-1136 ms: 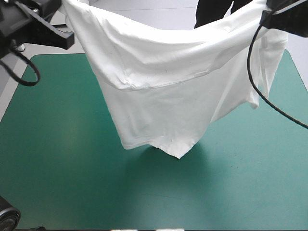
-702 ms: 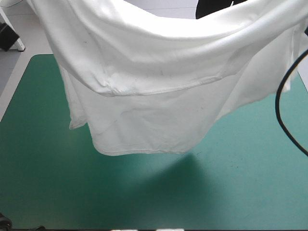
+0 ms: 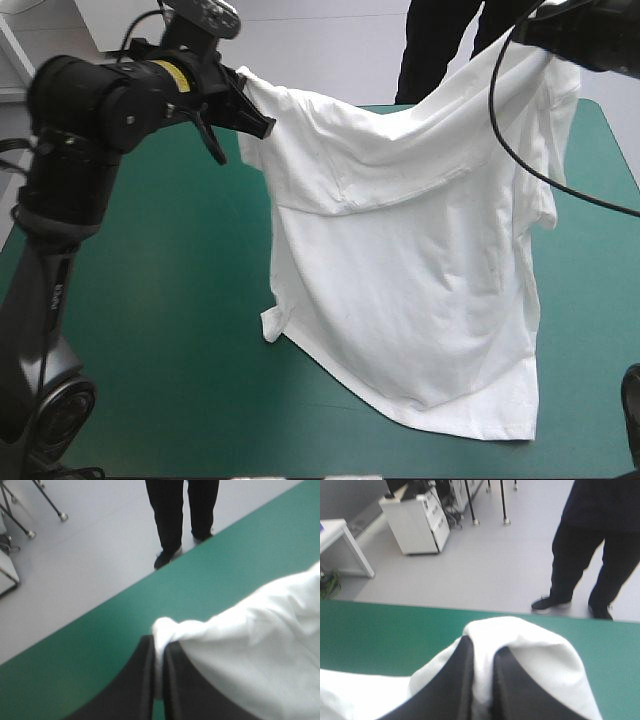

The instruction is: Fold the cloth

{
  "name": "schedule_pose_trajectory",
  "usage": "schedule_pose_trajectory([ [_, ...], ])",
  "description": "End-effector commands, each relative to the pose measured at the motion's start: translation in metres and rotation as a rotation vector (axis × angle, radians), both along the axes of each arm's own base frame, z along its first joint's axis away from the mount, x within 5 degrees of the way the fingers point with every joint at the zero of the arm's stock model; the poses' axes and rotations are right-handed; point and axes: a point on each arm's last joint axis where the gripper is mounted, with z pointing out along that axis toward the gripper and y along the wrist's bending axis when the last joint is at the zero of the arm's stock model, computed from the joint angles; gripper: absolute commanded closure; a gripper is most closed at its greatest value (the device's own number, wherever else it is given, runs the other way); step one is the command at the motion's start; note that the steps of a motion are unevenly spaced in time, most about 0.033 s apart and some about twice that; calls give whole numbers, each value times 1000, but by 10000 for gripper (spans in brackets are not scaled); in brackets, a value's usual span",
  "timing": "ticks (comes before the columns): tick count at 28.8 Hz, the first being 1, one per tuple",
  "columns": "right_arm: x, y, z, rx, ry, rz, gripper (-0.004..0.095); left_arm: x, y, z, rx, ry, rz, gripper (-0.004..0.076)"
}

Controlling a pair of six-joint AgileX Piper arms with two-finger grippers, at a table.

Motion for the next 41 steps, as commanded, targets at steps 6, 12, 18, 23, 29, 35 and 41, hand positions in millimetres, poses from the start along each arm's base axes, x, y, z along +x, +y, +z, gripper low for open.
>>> schedule_pose_trajectory([
  [6,95,-4,-93,-16,317,-31,925,76,-25,-69,113,72,111,746],
  [12,146,-5,-139,-43,370,-45,925,134,-6,-111,38,117,206,746],
  [18,188,-6,-189,-66,439,-48,925,177,9,-153,15,140,247,746],
  [23,213,-7,-232,-68,513,-50,925,202,10,-183,20,128,248,746],
  [29,230,-7,-254,-68,506,-65,919,227,4,-209,-13,46,220,746],
  [35,230,-8,-258,-131,512,-35,785,234,1,-223,-28,45,212,740],
  [41,224,-8,-262,-128,597,-31,538,228,2,-218,-60,102,218,541],
])
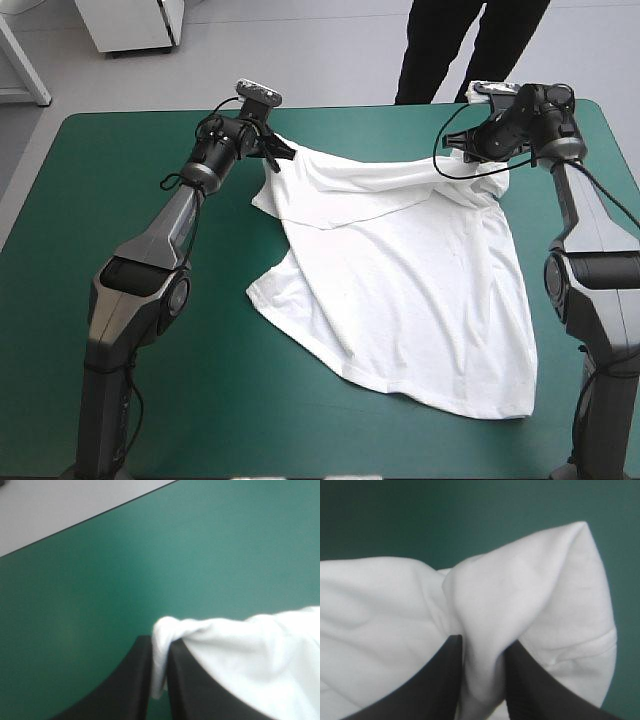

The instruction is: Fold the cloth

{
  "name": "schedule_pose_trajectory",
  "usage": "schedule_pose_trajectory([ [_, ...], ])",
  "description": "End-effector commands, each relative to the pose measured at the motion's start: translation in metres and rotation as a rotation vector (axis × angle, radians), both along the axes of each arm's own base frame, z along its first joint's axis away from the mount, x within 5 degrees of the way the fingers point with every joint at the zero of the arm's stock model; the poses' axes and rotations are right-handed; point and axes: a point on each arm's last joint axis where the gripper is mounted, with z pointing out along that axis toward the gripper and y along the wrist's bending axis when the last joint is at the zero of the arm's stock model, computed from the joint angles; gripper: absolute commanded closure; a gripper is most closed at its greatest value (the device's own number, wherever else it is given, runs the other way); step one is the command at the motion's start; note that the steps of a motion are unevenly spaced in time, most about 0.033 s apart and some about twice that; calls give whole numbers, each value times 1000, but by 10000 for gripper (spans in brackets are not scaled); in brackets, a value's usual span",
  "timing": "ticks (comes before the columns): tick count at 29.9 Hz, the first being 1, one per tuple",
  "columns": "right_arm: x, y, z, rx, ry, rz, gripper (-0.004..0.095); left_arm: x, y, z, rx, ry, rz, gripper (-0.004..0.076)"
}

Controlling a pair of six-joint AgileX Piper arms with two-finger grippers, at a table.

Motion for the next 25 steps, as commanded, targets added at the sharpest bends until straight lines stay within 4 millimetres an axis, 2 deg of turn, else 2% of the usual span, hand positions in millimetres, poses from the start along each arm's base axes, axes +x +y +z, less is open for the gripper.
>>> schedule_pose_trajectory([
  [1,-13,-4,40,4,-82,-9,515,-17,6,62,-57,-99,6,493],
  [3,-14,-4,41,8,-71,-13,488,-24,9,68,-37,-47,12,402],
  [6,-17,-4,49,13,-62,-15,485,-33,15,82,-25,-4,20,314],
  [11,-27,-3,67,25,-49,-20,485,-51,23,124,-20,-67,3,312],
  [17,-48,-4,103,27,-116,-22,485,-83,47,167,-25,-64,32,317],
  [21,-69,-6,118,35,-122,-27,485,-101,63,178,-72,1,48,317],
  [25,-95,-5,118,64,-73,-26,485,-120,68,167,-108,157,18,317],
])
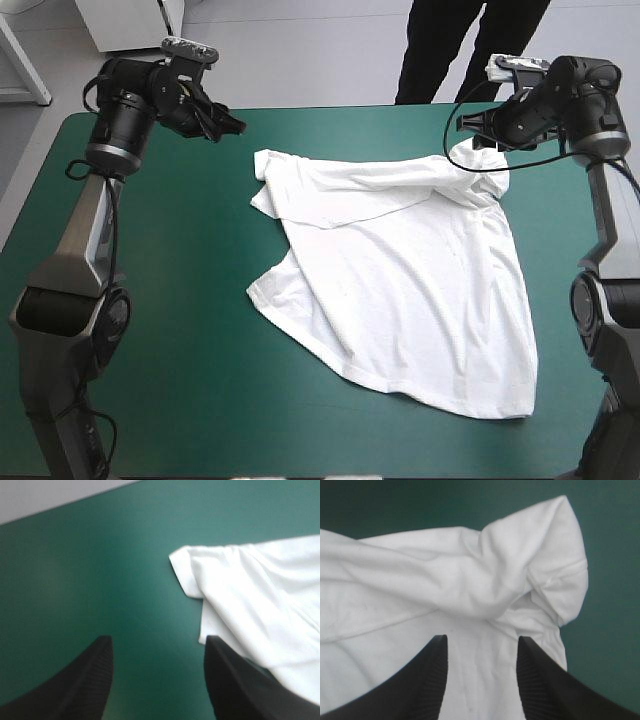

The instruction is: Fold the cloth

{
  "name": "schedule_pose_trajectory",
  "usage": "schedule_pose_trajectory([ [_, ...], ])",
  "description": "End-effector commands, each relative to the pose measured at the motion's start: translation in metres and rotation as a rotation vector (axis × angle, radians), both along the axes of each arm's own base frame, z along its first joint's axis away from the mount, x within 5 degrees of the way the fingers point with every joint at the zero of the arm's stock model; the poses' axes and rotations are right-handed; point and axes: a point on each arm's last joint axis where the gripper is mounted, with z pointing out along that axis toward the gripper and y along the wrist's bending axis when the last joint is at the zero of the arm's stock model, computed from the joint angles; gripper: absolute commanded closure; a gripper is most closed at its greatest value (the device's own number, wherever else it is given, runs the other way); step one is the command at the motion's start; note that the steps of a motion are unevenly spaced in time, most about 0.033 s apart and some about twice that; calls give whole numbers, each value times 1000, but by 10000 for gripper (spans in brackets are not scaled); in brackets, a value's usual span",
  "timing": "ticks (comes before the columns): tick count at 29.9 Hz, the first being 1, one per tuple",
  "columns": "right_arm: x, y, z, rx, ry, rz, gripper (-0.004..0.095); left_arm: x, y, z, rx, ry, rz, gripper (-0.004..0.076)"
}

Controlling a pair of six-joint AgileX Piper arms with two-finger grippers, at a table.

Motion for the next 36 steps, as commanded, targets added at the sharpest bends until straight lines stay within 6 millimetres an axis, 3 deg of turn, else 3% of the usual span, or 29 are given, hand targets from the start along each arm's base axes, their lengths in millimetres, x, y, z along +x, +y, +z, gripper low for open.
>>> schedule_pose_trajectory([
  [1,-39,-2,33,23,-45,-3,485,-34,3,22,-59,26,-31,317],
  [10,-97,-4,38,4,-7,-9,486,-83,-20,-8,42,185,-105,317],
  [15,-132,-4,37,4,11,-9,485,-108,-32,-39,43,313,-139,317],
  [21,-167,-5,35,-16,16,-13,489,-118,-42,-75,9,392,-151,317],
  [27,-182,-8,36,-42,7,-24,490,-118,-47,-87,-25,412,-156,317],
  [36,-182,-9,36,-46,8,-35,489,-113,-73,-114,58,446,-216,317],
])
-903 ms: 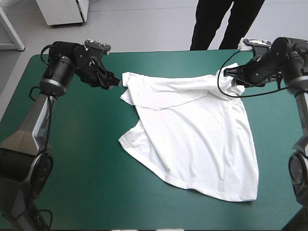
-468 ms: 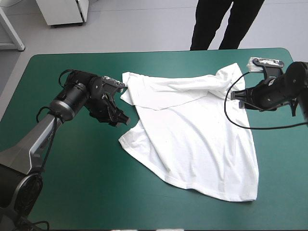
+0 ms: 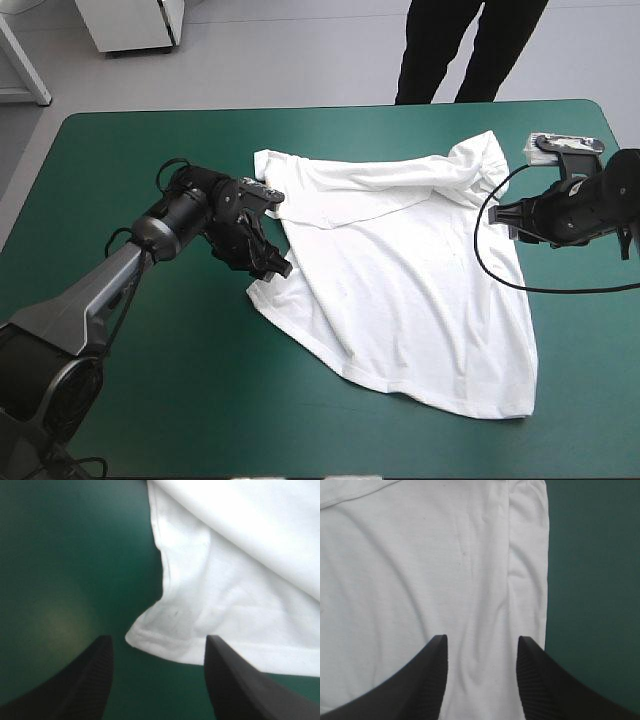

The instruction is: Fold the cloth

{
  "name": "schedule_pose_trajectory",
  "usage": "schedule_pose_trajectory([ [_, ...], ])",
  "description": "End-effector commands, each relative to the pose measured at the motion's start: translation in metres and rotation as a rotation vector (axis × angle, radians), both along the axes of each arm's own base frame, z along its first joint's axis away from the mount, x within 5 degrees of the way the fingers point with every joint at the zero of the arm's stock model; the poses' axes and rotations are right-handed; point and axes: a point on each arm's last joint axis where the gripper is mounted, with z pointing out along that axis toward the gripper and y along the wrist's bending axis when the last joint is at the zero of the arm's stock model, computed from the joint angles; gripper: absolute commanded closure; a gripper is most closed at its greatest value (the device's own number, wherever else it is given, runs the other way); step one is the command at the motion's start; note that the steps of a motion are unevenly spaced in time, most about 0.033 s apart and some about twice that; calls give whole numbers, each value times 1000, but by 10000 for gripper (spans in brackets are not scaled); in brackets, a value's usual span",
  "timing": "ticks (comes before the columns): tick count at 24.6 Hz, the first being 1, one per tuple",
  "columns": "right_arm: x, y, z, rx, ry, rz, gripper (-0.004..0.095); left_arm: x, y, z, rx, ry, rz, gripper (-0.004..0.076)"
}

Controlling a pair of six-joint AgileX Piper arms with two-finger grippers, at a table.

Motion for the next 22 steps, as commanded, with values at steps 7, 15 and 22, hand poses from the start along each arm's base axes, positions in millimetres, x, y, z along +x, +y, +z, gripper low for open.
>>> schedule_pose_trajectory([
  [7,-9,-4,15,-11,-57,-15,494,4,-5,-8,23,5,1,317],
  [15,-9,-4,15,-11,-57,-15,493,-4,-2,-41,25,36,28,330],
  [22,-11,-4,13,-11,-48,-15,493,1,-4,-41,1,-24,39,737],
])
